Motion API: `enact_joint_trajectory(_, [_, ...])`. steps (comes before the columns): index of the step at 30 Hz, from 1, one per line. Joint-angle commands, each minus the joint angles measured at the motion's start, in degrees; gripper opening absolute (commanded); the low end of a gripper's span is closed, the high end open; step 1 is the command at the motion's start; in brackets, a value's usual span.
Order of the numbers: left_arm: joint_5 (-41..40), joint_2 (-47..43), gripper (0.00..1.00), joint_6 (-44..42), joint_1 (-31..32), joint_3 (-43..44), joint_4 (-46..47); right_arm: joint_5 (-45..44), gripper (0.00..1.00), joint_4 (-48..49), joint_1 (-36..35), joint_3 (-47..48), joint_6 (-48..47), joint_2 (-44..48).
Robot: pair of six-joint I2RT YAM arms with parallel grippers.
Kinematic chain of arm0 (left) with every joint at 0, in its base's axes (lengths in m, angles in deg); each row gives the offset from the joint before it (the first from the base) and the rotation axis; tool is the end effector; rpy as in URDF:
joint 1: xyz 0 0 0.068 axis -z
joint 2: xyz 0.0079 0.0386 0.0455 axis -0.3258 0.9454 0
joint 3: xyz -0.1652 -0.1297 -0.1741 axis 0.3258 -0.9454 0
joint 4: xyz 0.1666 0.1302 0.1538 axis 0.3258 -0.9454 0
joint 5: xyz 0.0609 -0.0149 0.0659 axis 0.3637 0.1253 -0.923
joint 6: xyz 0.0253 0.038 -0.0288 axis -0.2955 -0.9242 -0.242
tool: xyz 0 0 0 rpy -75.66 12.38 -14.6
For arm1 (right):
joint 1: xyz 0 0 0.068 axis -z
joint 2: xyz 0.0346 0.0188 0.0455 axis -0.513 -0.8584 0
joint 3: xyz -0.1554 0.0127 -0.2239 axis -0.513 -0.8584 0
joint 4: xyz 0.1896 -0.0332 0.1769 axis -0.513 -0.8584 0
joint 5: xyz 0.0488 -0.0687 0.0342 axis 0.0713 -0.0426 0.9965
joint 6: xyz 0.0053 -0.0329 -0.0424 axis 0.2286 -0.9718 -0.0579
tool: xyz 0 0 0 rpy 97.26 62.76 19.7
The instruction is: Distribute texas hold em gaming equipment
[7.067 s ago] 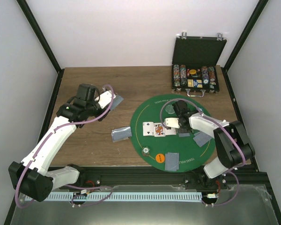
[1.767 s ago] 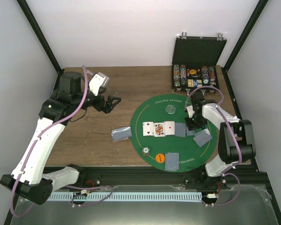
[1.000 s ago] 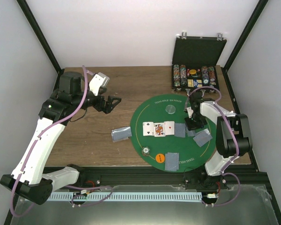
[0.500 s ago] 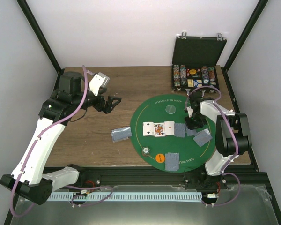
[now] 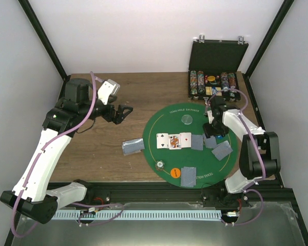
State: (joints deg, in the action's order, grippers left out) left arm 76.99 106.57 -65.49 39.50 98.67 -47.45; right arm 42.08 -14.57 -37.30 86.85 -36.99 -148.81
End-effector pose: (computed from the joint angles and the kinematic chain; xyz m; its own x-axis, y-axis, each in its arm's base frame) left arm 0.1989 -0.0910 0.4209 -0.4321 0.2652 -0.8619 0.7105 0.6888 -0.1443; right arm 0.2795 0.0291 0.1936 -0.9643 -0.2228 -0.1431 -0.2130 0.9737 -0.0809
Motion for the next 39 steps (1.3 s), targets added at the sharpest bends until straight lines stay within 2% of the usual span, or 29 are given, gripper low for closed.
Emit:
enact_joint_trajectory(1, [-0.1, -0.5, 0.99, -0.7, -0.4, -0.4, 0.8, 0.7, 0.69, -0.6, 0.4, 4.9, 0.3, 5.2])
enact_joint_trajectory(2, [-0.4, -0.5, 0.99, -0.7, -0.4, -0.7, 0.9, 1.8, 0.77, -0.3, 0.4, 5.9, 0.1, 6.3])
enact_joint_trajectory(4, [-0.7, -0.5, 1.0, -0.8, -0.6, -1.3, 1.2, 4.3, 0.98, 1.8, 0.4, 7.5, -0.3, 9.8])
enact_joint_trajectory(5, [-0.9, -0.6, 1.0, -0.8, -0.7, -1.9, 1.5, 6.1, 1.0, 4.0, 0.4, 8.0, -0.5, 11.9])
enact_joint_trajectory(9, [-6.3, -0.6, 1.0, -2.2, -0.9, -5.5, 4.1, 15.8, 1.0, 17.2, 0.5, 6.6, -0.8, 21.2])
enact_joint_trajectory(13, [-18.8, -0.6, 0.99, -6.6, -1.7, -11.7, 10.1, 18.6, 1.0, 38.4, 1.9, -1.3, 0.3, 30.1])
enact_joint_trajectory(14, [-21.1, -1.0, 1.0, -7.2, -3.2, -14.6, 13.8, 19.8, 1.0, 43.6, 3.1, -3.9, 1.1, 32.1])
enact_joint_trajectory(17, [-21.0, -1.7, 1.0, -5.0, -11.7, -22.5, 25.7, 22.4, 1.0, 58.6, 7.3, -13.0, 4.6, 37.2])
enact_joint_trajectory(20, [-19.4, -1.0, 1.0, -2.0, -19.8, -28.9, 36.0, 19.7, 1.0, 69.1, 9.5, -21.5, 7.3, 39.0])
enact_joint_trajectory(25, [-19.7, -1.7, 1.0, 1.8, -26.3, -43.2, 55.3, 15.9, 1.0, 84.6, 10.6, -37.3, 7.6, 41.0])
enact_joint_trajectory(29, [-19.8, -2.3, 1.0, 4.3, -26.6, -52.5, 66.3, 14.5, 1.0, 102.2, 11.0, -49.0, 8.0, 40.4])
enact_joint_trajectory(35, [-15.7, -0.1, 1.0, 5.4, -26.6, -66.5, 93.2, 14.3, 1.0, 112.5, 11.0, -53.7, 7.7, 30.9])
enact_joint_trajectory(39, [-9.4, 4.2, 1.0, 6.4, -26.0, -70.1, 105.6, 15.9, 1.0, 117.7, 11.0, -54.5, 7.1, 23.6])
